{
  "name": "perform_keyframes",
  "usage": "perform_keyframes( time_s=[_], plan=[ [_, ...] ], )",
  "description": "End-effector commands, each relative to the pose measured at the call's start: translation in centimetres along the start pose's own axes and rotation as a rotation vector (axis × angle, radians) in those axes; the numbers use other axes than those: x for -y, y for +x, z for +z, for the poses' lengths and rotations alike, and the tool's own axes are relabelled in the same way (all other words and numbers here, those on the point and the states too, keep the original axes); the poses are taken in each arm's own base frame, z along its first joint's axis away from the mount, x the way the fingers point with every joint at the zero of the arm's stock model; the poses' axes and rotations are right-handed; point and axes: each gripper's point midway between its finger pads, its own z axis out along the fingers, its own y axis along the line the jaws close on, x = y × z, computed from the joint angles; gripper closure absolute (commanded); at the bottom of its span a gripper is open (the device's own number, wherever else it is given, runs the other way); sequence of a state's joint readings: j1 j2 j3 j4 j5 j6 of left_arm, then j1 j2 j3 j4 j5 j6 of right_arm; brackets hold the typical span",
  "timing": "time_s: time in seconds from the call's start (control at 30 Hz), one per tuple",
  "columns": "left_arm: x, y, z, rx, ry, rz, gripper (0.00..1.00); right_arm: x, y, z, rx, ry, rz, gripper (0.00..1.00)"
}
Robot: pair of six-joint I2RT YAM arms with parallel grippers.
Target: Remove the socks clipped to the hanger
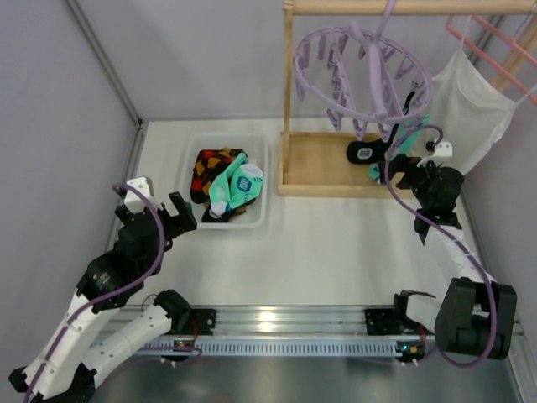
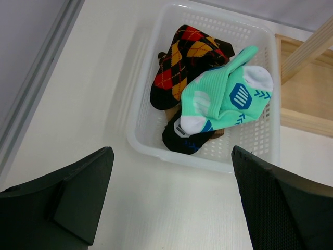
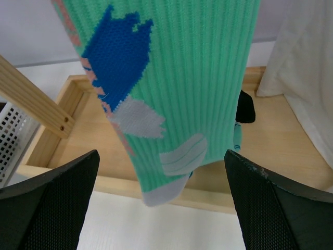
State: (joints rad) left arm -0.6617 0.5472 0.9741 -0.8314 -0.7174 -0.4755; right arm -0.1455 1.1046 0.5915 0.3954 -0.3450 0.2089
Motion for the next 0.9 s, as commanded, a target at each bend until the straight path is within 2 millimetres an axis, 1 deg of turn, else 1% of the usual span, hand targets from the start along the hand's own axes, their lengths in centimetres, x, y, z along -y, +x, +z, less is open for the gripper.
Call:
perform_keyframes(
  time_s=[0.0,0.07,0.1,0.2,0.23,0.27,0.3,0.37,0.43,0.5,0.57,0.63,0.7,0.73,0.77,0.8,0.83,0.87],
  plan=[
    [0.8,-0.4,0.3,0.015,0.029,-0.008,0.02,-0.6,-5.3,1.3,0.187,-0.092,-0.098,0.01],
    [1.1,-0.4,0.3,0.013,0.042,-0.006,0.02,-0.1,-4.9,1.7,0.201,-0.086,-0.089,0.01],
    [1.2,-0.4,0.4,0.013,0.045,-0.004,0.02,-0.2,-5.5,1.7,0.236,-0.095,-0.111,0.00],
    [1.5,-0.1,0.4,0.003,0.066,0.004,0.02,0.0,-4.7,2.3,0.220,-0.112,-0.145,0.01],
    [1.7,-0.1,0.4,0.004,0.075,0.003,0.02,0.0,-4.7,2.6,0.217,-0.119,-0.155,0.01],
    [1.9,-0.1,0.4,0.001,0.085,0.004,0.02,0.1,-3.9,3.2,0.196,-0.134,-0.156,0.01],
    [2.1,0.0,0.4,-0.003,0.091,0.008,0.02,0.0,-3.9,3.5,0.199,-0.152,-0.159,0.01],
    [2.4,0.1,0.5,-0.008,0.104,0.011,0.02,0.3,-3.3,4.5,0.194,-0.171,-0.154,0.00],
    [2.6,0.2,0.6,-0.014,0.112,0.016,0.02,0.4,-3.2,5.3,0.203,-0.191,-0.146,0.00],
    [2.8,0.3,0.6,-0.020,0.120,0.023,0.02,0.3,-3.4,5.6,0.223,-0.198,-0.145,0.00],
    [2.9,0.4,0.7,-0.024,0.122,0.026,0.02,1.1,-3.6,5.8,0.239,-0.159,-0.137,0.01],
    [3.1,0.6,0.8,-0.030,0.124,0.031,0.02,1.4,-3.4,5.9,0.239,-0.139,-0.129,0.02],
    [3.1,0.5,0.9,-0.030,0.124,0.032,0.02,1.3,-3.2,5.9,0.238,-0.143,-0.130,0.12],
    [3.1,0.5,0.9,-0.032,0.122,0.034,0.02,1.2,-3.2,6.0,0.239,-0.145,-0.129,0.29],
    [3.1,0.6,1.0,-0.035,0.121,0.035,0.02,1.1,-3.2,5.9,0.242,-0.151,-0.127,0.39],
    [3.1,0.6,1.0,-0.036,0.120,0.036,0.02,0.7,-3.1,6.0,0.245,-0.164,-0.116,0.52],
    [3.1,0.6,1.0,-0.036,0.119,0.035,0.02,0.3,-3.1,5.9,0.243,-0.181,-0.109,0.84],
    [3.0,0.5,1.1,-0.036,0.116,0.035,0.02,0.0,-3.3,5.9,0.246,-0.189,-0.102,0.93]
  ],
)
